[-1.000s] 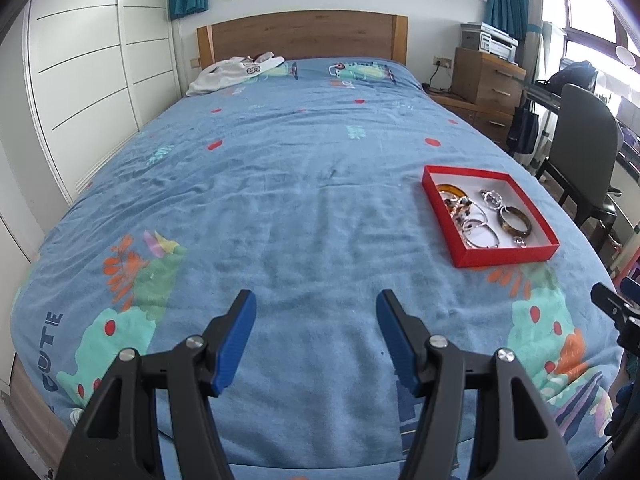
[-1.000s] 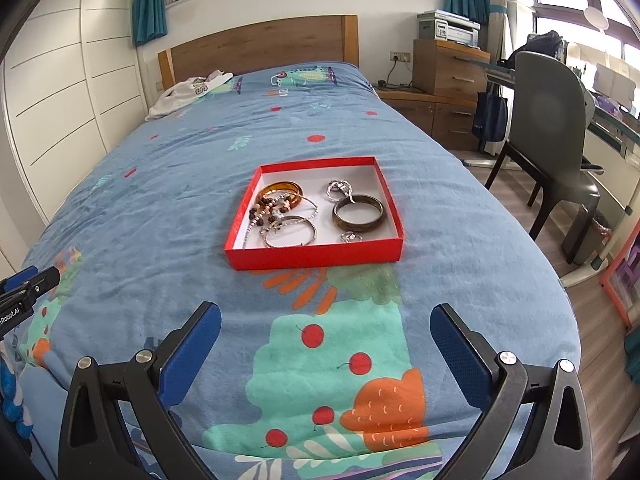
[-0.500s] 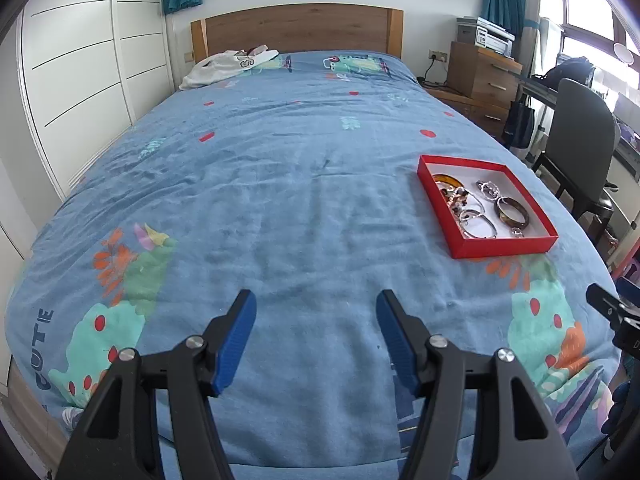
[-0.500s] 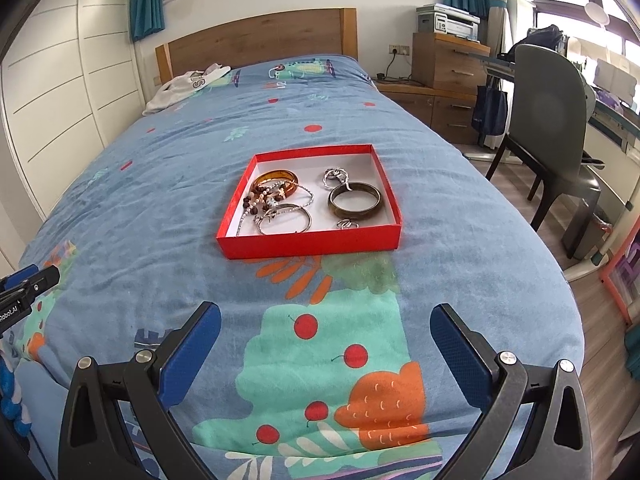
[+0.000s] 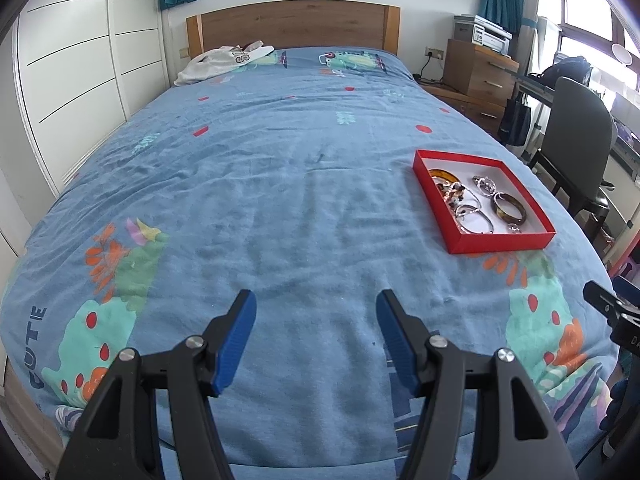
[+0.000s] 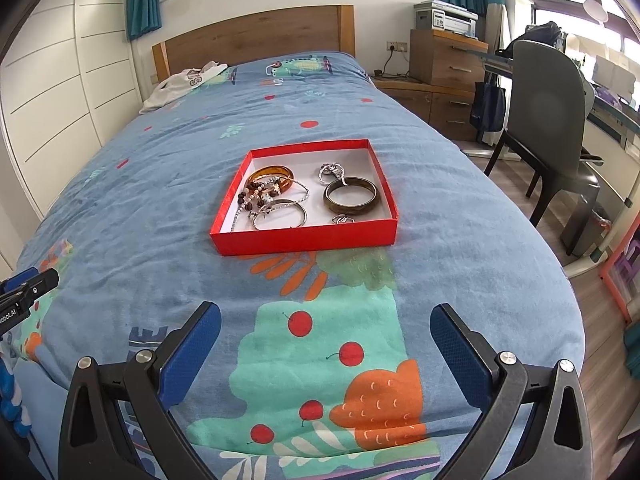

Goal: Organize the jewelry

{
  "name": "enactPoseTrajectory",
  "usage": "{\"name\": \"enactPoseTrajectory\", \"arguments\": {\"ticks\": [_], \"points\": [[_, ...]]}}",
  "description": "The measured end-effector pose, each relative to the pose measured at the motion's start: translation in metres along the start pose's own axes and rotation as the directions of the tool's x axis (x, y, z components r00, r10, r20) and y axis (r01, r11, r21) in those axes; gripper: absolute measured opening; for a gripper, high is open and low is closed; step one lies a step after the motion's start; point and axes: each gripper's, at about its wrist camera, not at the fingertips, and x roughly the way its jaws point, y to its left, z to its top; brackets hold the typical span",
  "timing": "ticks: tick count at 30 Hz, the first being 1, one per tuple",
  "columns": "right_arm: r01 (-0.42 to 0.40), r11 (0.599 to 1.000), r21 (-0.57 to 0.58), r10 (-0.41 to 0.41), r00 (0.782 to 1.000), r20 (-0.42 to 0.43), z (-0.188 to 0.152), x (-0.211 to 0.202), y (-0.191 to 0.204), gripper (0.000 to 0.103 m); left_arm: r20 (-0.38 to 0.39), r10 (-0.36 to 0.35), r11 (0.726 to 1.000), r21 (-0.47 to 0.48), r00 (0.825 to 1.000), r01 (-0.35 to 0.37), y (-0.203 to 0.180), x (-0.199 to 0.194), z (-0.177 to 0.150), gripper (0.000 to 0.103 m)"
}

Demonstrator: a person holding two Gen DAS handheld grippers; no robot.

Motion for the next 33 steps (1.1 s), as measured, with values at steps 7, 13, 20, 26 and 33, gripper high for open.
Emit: {"name": "enactPoseTrajectory", "arguments": {"ticks": [7,13,20,26,33], "points": [[-0.003,1.000,-0.004,0.003,1.000,0.000,0.0004,0.0008,-0.0004,0.102,-0.004,-0.005,1.000,0.002,1.000,0.005,-0.0013,0.0023,-0.0002,0.060],[-0.005,1.000,-0.003,0.005,1.000,-0.005,0.0003,0.0031,-0.0009,0.102,-0.007,-0.011,1.000,0.005,1.000,0.011,-0.0033,0.0043,-0.0007,0.061],[-0.006,1.000,-0.003,0.006,1.000,-0.007,0.0001,0.0034,-0.0011,0.102,-0.007,-0.011,1.000,0.006,1.000,0.011,-0.0031,0.0053,-0.0013,0.061],[-0.006,1.000,-0.005,0.006,1.000,-0.009,-0.0004,0.0039,-0.0010,0.102,-0.008,-0.012,1.000,0.006,1.000,0.012,-0.0032,0.0053,-0.0014,0.061],[-0.006,1.000,-0.007,0.006,1.000,-0.013,-0.0011,0.0049,-0.0012,0.102,-0.005,-0.022,1.000,0.008,1.000,0.022,-0.0034,0.0067,-0.0032,0.061]]}}
